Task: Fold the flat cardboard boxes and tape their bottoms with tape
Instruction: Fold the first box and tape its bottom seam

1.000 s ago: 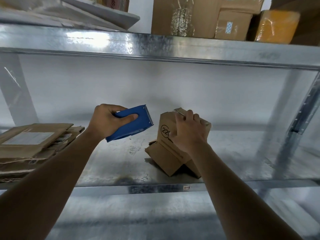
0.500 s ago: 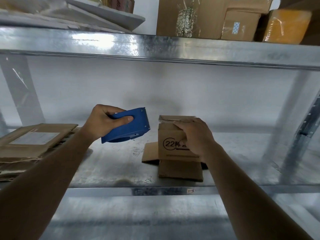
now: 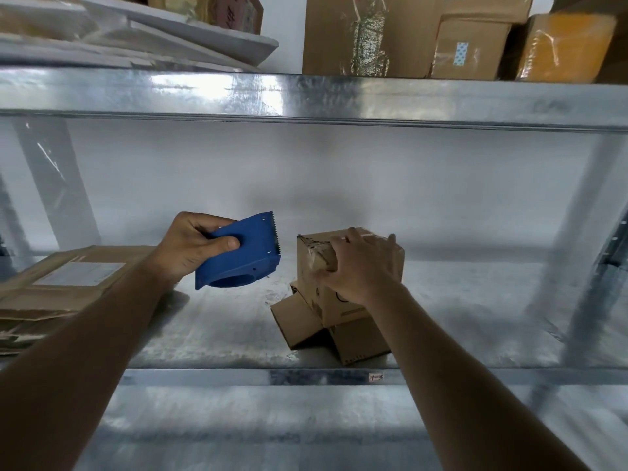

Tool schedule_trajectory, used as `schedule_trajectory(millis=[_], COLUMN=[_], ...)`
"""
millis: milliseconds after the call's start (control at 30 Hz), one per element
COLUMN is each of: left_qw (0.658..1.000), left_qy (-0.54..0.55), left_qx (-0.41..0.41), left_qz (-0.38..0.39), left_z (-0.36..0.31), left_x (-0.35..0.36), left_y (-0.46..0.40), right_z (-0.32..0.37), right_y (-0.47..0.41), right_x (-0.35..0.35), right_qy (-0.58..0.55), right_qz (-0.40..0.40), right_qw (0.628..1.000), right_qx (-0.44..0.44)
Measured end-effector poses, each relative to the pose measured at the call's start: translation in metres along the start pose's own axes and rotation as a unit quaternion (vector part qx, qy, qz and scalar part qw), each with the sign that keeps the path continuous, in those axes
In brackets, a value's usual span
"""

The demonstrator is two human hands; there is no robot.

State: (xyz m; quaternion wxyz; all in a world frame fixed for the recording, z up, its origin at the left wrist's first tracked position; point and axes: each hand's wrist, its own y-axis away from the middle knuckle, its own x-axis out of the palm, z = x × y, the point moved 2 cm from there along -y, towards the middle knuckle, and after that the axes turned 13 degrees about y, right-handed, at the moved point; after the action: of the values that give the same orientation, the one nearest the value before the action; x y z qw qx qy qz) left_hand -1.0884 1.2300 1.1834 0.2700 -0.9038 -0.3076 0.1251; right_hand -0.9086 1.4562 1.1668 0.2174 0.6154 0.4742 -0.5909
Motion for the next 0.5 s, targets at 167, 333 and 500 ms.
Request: schedule_trajectory(millis=[167,333,500], left_qw=[0.999,0.999,0.999], left_qy=[0.027,0.04,0.03], left_qx=[0.004,0.007,0.02], left_qz=[-0.022,-0.017,0.005], left_z=[0.007,0.011,0.013], left_x=[-0.009,-0.008,0.003], left_y=[0.006,0.005,-0.003], right_z=[-0.01,-0.03,-0.044], right_y=[-0.001,0.0,0.006], right_x=[0.005,-0.006,-0.01], right_qy=[-0.081,-0.229,-0.255], right_qz=[0.007,0.15,0.146], right_qw=[0.995,0.953,0.95], right_qx=[-0.063,-0.128,-0.108])
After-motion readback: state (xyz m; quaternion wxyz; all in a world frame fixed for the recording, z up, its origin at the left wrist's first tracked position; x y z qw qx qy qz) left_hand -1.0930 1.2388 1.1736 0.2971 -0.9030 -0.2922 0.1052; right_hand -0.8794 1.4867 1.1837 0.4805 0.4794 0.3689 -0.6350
